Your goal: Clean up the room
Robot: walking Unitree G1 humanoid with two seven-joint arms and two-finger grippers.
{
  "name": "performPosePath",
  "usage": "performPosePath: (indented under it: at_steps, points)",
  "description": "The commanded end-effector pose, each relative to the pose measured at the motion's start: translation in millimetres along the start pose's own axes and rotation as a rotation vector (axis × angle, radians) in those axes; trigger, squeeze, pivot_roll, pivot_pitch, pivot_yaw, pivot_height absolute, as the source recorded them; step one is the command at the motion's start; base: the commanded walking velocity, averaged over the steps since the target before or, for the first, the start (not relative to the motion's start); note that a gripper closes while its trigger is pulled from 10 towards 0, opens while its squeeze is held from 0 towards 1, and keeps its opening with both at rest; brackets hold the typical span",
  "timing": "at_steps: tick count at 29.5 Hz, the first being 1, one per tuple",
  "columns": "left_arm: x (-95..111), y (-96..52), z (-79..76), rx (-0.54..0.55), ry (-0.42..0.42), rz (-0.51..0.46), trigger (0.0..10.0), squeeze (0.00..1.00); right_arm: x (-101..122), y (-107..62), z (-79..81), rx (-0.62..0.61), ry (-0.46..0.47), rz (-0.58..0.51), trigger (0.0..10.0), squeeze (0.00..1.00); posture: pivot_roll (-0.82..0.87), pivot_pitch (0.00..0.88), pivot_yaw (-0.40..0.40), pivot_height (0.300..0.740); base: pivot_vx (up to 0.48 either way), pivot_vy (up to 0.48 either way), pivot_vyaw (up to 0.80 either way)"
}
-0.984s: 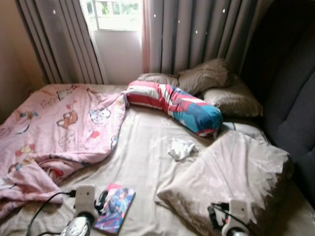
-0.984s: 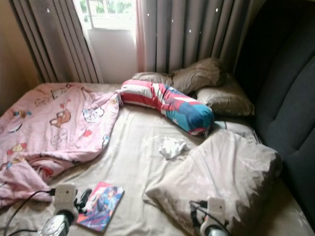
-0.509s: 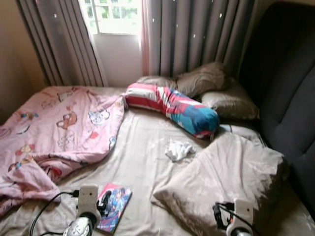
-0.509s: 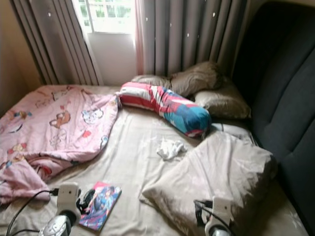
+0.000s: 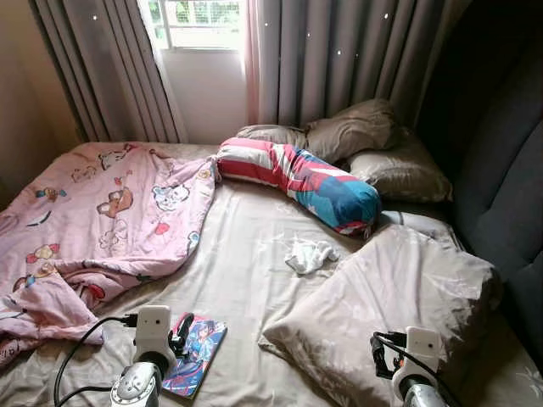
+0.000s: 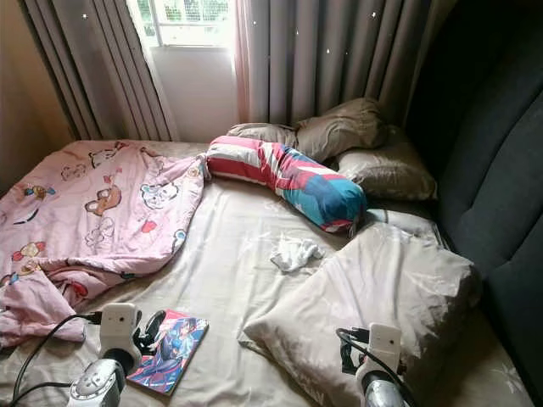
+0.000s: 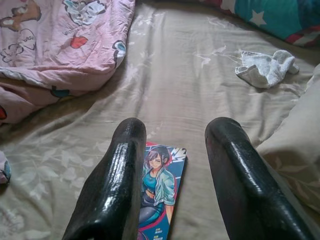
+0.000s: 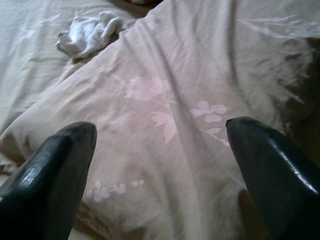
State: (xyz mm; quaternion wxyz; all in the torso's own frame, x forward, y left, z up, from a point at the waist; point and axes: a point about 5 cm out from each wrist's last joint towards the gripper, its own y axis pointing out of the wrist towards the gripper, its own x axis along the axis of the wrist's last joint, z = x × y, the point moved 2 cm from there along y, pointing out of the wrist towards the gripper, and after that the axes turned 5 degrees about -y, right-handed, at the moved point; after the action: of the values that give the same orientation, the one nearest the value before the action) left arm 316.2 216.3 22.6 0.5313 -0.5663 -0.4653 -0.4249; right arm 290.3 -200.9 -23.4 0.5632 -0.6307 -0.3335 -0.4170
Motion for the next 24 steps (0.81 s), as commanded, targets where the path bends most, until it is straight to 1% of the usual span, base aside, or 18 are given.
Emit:
performPosePath:
  at_steps: [1, 3, 4, 14, 24]
  points:
    - [-0.9, -0.7, 0.0, -0.004, 0.003, 0.002, 10.0, 0.0, -1.0, 0.0, 1.1, 0.004, -0.007, 0.009, 10.0, 0.0, 0.02, 0.028, -0.017, 0.66, 0.0, 0.0, 0.0]
    - [-0.9, -0.7, 0.0, -0.004, 0.003, 0.002, 10.0, 0.0, -1.6, -0.3, 1.1, 0.004, -0.008, 0.01, 10.0, 0.0, 0.02, 0.029, -0.019, 0.651, 0.0, 0.0, 0.0]
    - [-0.8, -1.0, 0.2, -0.001, 0.0, -0.001, 10.0, 0.0, -1.2, -0.6, 0.8, 0.002, 0.003, 0.001, 10.0, 0.0, 0.02, 0.031, -0.02, 0.651, 0.0, 0.0, 0.0]
    - [3.5, -0.6, 3.1, 0.004, 0.004, -0.021, 10.0, 0.0, -0.7, -0.3, 0.7, 0.002, -0.01, 0.002, 10.0, 0.0, 0.02, 0.044, -0.019, 0.651, 0.0, 0.0, 0.0]
    - [8.5, 1.6, 2.3, 0.003, 0.002, -0.038, 10.0, 0.0, -0.3, 0.2, 2.6, 0.006, -0.007, 0.004, 10.0, 0.0, 0.02, 0.06, -0.015, 0.651, 0.0, 0.0, 0.0]
